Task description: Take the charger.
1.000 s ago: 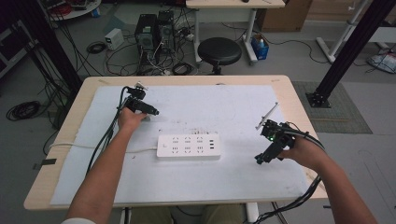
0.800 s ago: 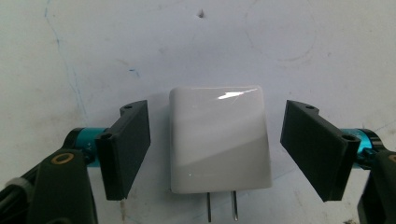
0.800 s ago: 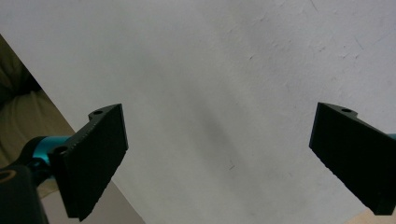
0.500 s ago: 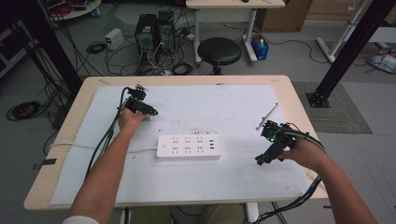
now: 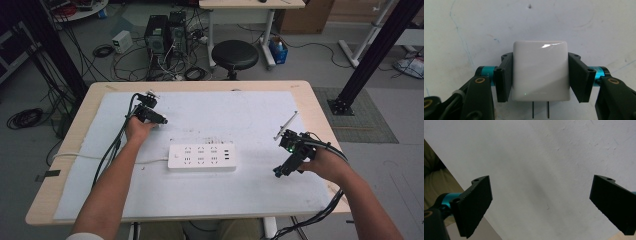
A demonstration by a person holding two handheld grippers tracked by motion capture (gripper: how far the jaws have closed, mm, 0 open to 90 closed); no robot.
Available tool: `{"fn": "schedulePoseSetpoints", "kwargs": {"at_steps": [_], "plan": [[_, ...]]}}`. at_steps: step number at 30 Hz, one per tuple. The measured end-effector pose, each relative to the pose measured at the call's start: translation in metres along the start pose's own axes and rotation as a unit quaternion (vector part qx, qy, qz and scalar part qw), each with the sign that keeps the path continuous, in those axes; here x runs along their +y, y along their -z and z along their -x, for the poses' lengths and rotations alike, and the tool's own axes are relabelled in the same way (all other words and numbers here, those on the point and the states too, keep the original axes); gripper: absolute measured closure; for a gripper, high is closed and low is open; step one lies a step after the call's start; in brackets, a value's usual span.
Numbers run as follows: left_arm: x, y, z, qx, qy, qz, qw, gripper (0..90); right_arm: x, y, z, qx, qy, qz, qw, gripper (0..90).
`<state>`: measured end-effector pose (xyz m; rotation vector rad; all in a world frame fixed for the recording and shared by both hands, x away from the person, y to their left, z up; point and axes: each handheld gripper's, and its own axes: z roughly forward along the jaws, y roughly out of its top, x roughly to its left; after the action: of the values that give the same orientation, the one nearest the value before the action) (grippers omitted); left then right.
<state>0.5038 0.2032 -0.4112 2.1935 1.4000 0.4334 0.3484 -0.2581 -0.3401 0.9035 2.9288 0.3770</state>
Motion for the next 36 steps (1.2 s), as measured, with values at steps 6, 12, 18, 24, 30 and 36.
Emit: {"fn": "schedulePoseSetpoints", "kwargs": {"at_steps": [6,12,18,24,30,36], "plan": [[0.003,0.025,0.001,-0.020,-0.013,0.024,0.9994,42.4,0.000,0.000,-0.001,-0.001,-0.006,0.001,1.0000,3.7],[0.003,0.063,0.001,-0.031,-0.024,0.054,0.9978,42.4,0.000,0.000,-0.003,-0.001,-0.005,0.006,1.0000,3.7],[-0.002,0.103,0.009,-0.053,-0.048,0.079,0.9944,42.4,0.003,0.002,-0.008,-0.001,0.002,0.012,0.9999,3.7],[-0.010,0.145,0.025,-0.071,-0.107,0.104,0.9862,42.4,0.009,0.006,-0.017,-0.006,0.011,0.019,0.9998,3.7],[-0.019,0.170,0.044,-0.099,-0.149,0.124,0.9760,42.4,0.014,0.009,-0.023,-0.008,0.019,0.027,0.9994,3.7],[-0.026,0.184,0.063,-0.129,-0.191,0.129,0.9646,42.4,0.013,0.008,-0.025,-0.009,0.017,0.039,0.9991,3.7]]}}
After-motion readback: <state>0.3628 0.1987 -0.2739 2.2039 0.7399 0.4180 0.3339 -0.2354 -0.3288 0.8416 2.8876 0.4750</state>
